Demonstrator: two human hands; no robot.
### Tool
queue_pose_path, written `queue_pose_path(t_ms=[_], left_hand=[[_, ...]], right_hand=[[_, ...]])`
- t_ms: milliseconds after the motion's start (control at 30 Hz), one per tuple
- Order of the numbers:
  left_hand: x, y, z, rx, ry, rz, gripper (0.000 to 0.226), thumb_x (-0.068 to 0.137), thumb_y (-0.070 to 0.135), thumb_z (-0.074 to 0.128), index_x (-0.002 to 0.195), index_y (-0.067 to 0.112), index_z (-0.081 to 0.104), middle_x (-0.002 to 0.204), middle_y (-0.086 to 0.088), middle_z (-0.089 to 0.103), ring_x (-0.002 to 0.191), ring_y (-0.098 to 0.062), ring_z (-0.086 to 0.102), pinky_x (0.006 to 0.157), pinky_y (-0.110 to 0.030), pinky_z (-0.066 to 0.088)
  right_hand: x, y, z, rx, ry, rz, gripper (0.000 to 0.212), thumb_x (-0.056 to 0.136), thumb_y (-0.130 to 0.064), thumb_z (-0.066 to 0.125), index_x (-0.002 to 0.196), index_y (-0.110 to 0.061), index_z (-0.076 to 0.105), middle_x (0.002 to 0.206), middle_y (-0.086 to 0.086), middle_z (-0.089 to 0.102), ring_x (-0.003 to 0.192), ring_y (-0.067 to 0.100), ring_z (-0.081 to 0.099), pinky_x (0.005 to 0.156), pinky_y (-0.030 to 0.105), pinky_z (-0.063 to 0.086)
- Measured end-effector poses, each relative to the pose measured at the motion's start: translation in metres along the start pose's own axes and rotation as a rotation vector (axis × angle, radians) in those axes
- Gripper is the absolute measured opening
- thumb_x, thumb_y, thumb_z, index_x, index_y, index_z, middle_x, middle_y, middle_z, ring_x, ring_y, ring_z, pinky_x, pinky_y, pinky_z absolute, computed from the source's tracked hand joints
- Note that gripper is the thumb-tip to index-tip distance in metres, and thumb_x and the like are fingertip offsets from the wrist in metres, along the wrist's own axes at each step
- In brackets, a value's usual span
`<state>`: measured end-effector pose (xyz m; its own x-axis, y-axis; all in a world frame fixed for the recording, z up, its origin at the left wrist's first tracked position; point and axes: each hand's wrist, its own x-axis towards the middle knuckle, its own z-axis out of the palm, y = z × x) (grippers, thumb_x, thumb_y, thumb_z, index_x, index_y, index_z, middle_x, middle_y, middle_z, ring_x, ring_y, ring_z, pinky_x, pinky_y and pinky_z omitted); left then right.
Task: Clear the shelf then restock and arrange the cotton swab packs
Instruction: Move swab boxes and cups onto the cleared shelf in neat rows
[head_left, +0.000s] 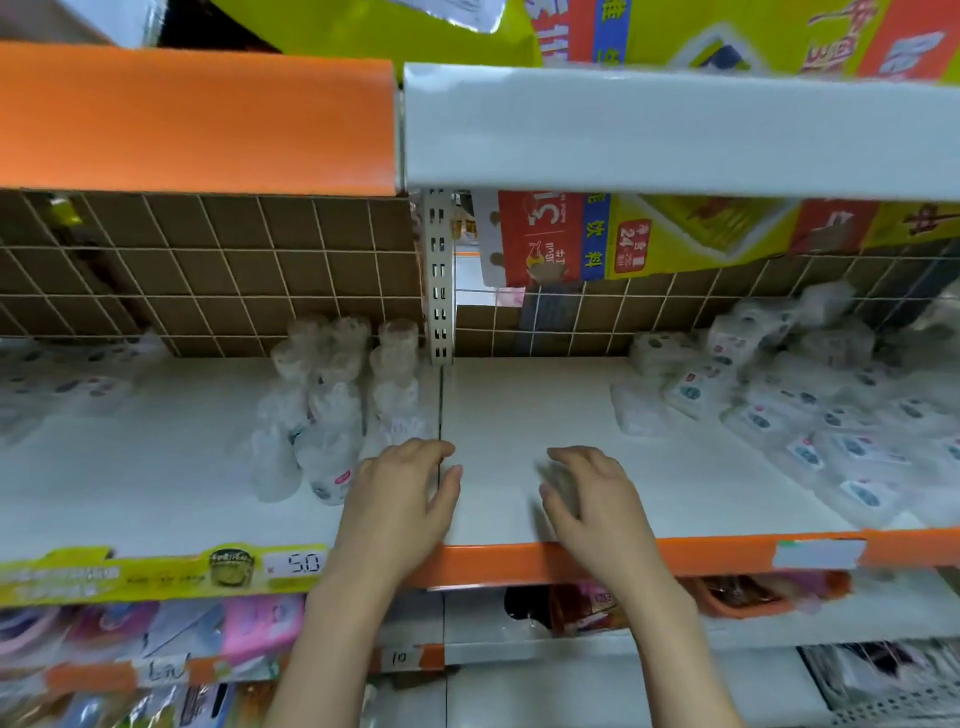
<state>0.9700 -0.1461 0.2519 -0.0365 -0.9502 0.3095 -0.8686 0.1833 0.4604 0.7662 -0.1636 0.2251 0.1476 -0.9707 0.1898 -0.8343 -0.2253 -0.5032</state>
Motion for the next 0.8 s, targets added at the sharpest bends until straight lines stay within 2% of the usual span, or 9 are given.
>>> queue_pose_path(t_ms=[100,300,433,600,800], left_hand=[[0.005,-0.003,0.005,-0.013,-0.009,0.003,0.037,0.087,0.035,0.046,0.109,0.014,0.067,0.103,-0.003,0.069,0.091,-0.024,0.064,0.079,-0.035,0.050],[0.021,0.010,0.024,-0.062,-0.047,0.069,0.031,0.094,0.031,0.051,0.121,0.018,0.061,0.110,0.000,0.066,0.098,-0.017,0.060,0.080,-0.026,0.045],[0.028,0.015,0.036,-0.066,-0.078,0.068,0.032,0.094,0.032,0.051,0.121,0.020,0.061,0.111,0.002,0.065,0.095,-0.016,0.061,0.077,-0.025,0.043],[0.037,0.033,0.059,-0.030,-0.115,0.069,0.032,0.094,0.034,0.050,0.120,0.020,0.061,0.110,0.001,0.065,0.096,-0.019,0.061,0.079,-0.029,0.045],[0.045,0.088,0.101,0.004,-0.096,0.005,0.027,0.093,0.035,0.051,0.113,0.023,0.063,0.105,0.002,0.066,0.094,-0.020,0.060,0.076,-0.027,0.043]], right_hand=[[0.006,-0.003,0.002,-0.004,-0.007,-0.025,0.052,0.085,-0.039,0.039,0.131,-0.018,0.051,0.131,0.000,0.052,0.120,0.018,0.045,0.102,0.033,0.036],[0.012,0.006,0.001,-0.061,-0.027,-0.003,0.055,0.085,-0.042,0.035,0.134,-0.021,0.048,0.134,-0.003,0.051,0.123,0.015,0.043,0.104,0.029,0.033],[0.011,0.023,-0.006,-0.068,-0.022,0.024,0.047,0.091,-0.037,0.041,0.135,-0.020,0.047,0.134,-0.002,0.051,0.123,0.015,0.042,0.103,0.027,0.032],[0.009,0.058,-0.020,-0.077,-0.030,0.055,0.058,0.085,-0.043,0.032,0.135,-0.021,0.047,0.136,-0.004,0.049,0.124,0.014,0.041,0.104,0.027,0.031],[0.008,0.120,-0.055,-0.069,-0.045,0.023,0.056,0.084,-0.041,0.035,0.134,-0.018,0.049,0.133,0.000,0.052,0.122,0.018,0.044,0.103,0.028,0.033]])
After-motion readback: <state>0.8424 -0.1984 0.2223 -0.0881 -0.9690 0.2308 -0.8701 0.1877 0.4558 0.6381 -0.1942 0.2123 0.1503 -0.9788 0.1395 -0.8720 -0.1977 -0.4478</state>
